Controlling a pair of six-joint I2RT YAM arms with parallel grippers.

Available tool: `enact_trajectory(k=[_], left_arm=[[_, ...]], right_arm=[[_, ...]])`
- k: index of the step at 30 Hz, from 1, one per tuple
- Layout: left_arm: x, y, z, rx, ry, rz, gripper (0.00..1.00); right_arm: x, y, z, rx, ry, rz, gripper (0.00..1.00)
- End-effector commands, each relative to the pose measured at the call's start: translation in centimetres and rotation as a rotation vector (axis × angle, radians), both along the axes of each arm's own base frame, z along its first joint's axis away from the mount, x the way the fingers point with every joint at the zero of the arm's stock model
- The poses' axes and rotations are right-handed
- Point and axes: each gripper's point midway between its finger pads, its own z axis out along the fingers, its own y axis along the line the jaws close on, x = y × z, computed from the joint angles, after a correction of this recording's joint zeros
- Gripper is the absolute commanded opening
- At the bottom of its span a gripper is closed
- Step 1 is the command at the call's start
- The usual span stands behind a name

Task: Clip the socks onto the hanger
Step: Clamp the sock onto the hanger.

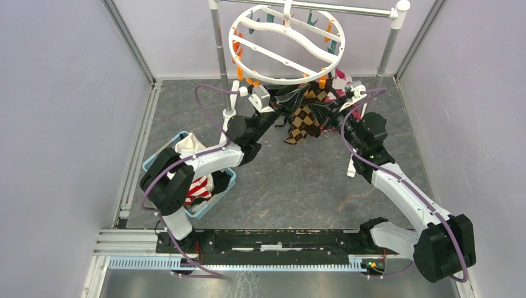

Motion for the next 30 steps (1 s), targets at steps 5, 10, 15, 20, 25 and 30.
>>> enact_trajectory(k=[5, 10, 15, 20, 25, 30], left_arm=[[-1.4, 1.3, 2.7, -0.073, -0.024, -0.043, 0.02], [-1.5, 1.3, 2.7, -0.071, -0.022, -0.044, 0.02], [-1.4, 1.4, 2.6, -0.071, -0.022, -0.041, 0.02], [-1.4, 1.4, 2.6, -0.071, -0.021, -0.042, 0.02], [-1.3, 1.3, 2.6, -0.072, -0.021, -0.047, 0.02], [-1.3, 1.3, 2.6, -0.071, -0.021, -0.052, 0.02]], right_arm=[[0.2, -0.6, 4.8, 0.091, -0.084, -0.035, 0.0], [0.4, -0.9, 5.3, 0.11, -0.086, -0.049, 0.0], [0.1, -0.8, 6.1, 0.122, -0.111, -0.04, 0.0], [-0.4, -1.0, 6.9, 0.126, -0.145, -0.039, 0.0], [-0.9, -1.2, 7.4, 0.138, -0.168, -0.04, 0.0], [-1.2, -1.0, 8.0, 0.145, -0.191, -0.017, 0.0]])
